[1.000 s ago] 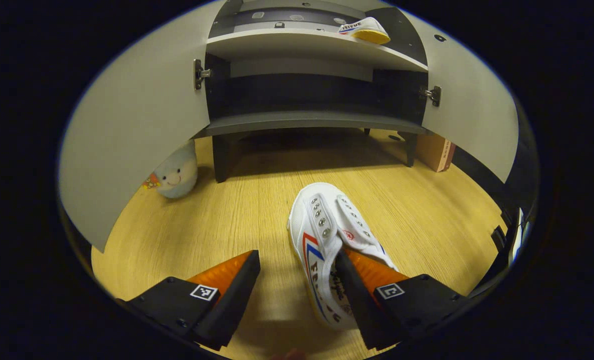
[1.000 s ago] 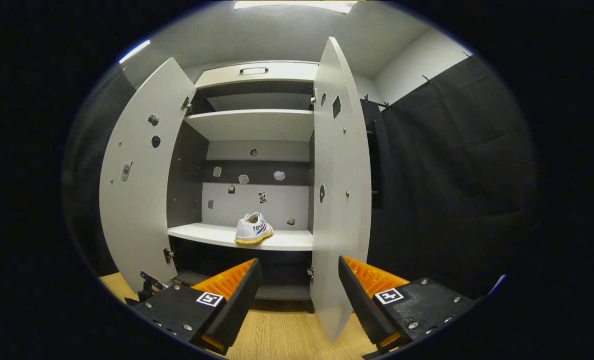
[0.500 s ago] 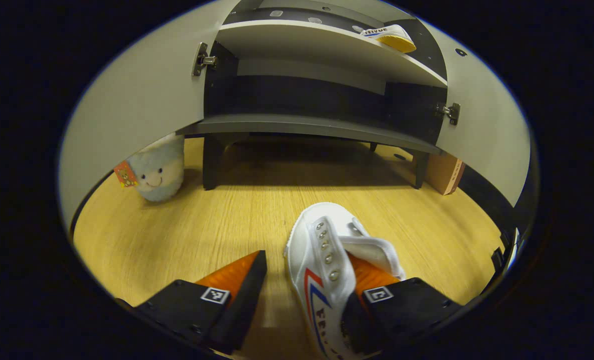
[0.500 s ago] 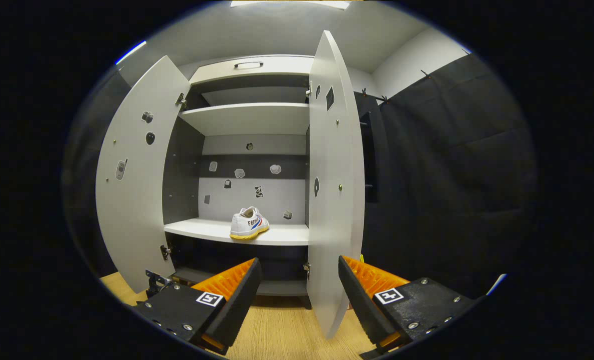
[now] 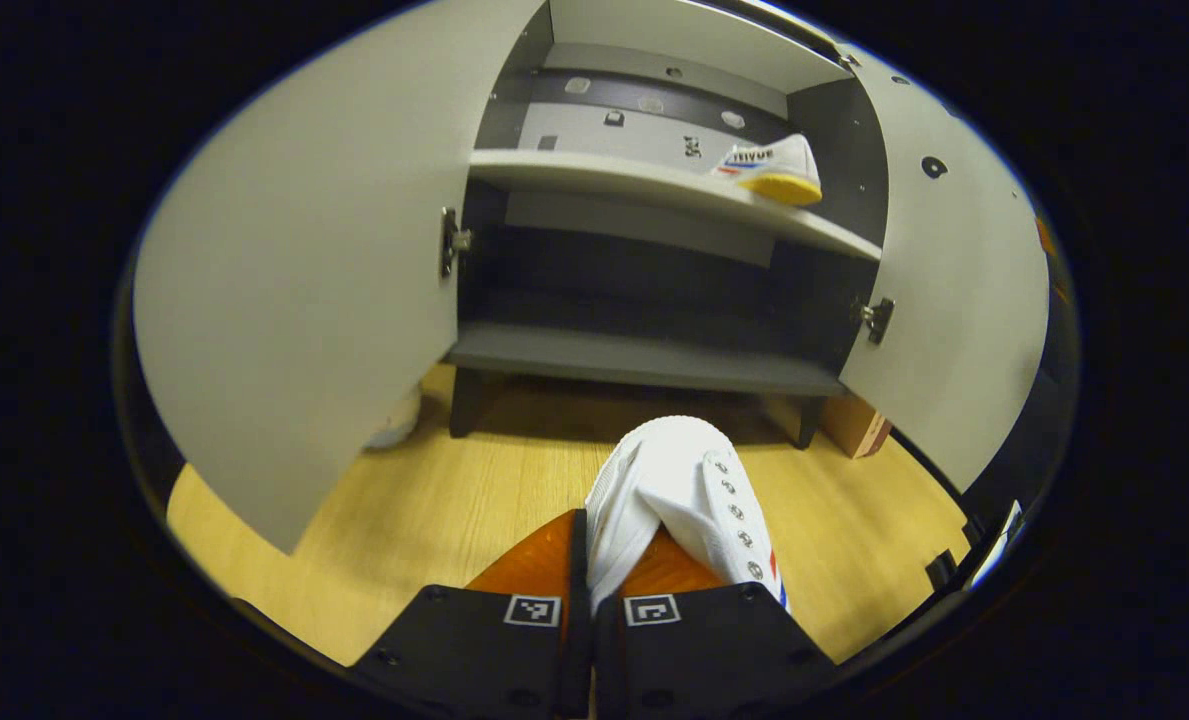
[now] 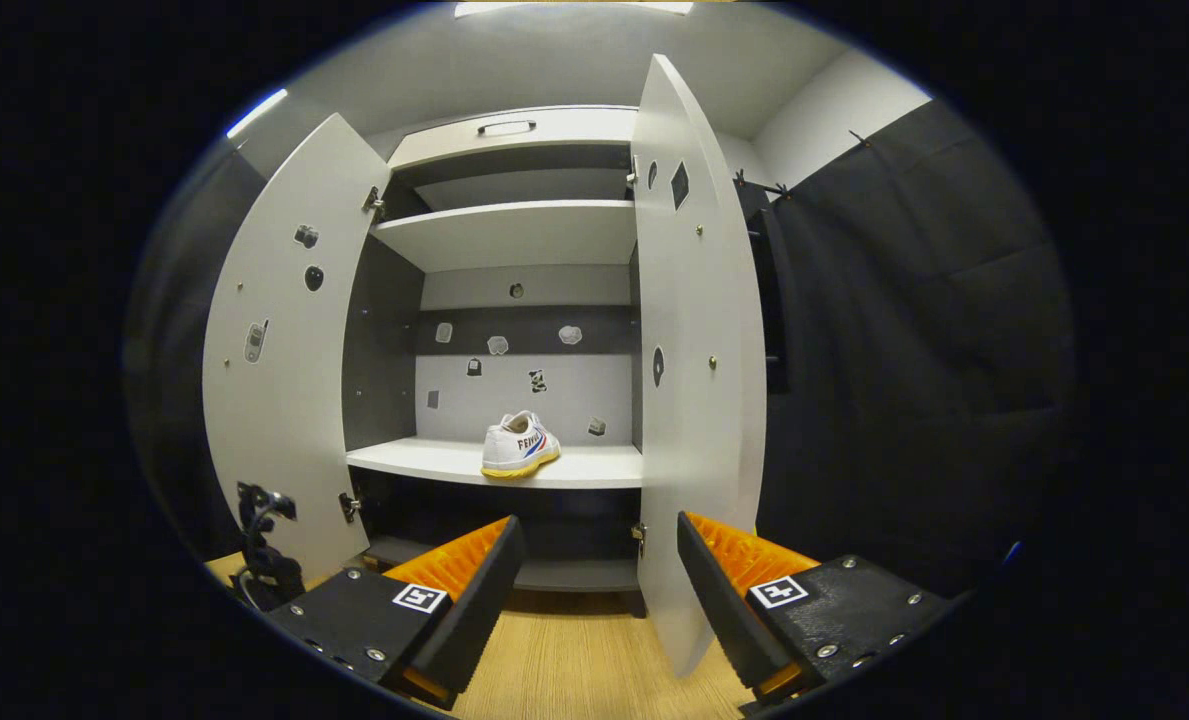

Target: Grab one shoe with the right hand and put it into the shoe cabinet, grab the other shoe with the left hand and put it into the shoe cabinet; then close the right door with the right hand and the left door with the left hand.

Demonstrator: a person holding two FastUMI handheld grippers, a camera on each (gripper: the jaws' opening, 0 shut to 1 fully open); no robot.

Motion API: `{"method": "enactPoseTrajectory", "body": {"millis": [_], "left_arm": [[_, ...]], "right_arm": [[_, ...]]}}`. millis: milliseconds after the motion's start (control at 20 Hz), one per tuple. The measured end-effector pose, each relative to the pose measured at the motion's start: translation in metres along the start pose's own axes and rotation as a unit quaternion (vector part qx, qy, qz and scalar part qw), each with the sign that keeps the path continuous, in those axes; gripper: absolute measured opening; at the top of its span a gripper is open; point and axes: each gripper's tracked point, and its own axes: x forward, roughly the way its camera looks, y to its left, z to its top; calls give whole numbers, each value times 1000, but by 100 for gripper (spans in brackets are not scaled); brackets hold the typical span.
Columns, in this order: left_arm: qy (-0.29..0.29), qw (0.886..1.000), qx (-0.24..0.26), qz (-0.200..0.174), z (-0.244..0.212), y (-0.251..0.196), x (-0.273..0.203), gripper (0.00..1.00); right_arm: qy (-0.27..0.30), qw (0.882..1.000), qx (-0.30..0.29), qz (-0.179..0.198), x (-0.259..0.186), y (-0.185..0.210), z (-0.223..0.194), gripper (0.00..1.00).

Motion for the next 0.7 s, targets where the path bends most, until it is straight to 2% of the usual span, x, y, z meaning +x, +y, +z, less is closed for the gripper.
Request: {"method": "enactPoseTrajectory", "body": {"millis": [200, 300, 500, 700], "left_arm": [[-92, 996, 3, -2, 129, -16, -43, 9], [-118, 993, 12, 5, 184, -22, -59, 9], [-154, 988, 7, 3, 259, -34, -27, 9], [-143, 990, 1, 18, 326, -35, 41, 9]], "right_arm": [[-3, 1000, 12, 6, 2, 5, -2, 94], [-5, 1000, 13, 8, 3, 6, -1, 94], [-16, 1000, 13, 6, -1, 4, 6, 94], [-22, 1000, 10, -2, -7, -4, 10, 94]]}}
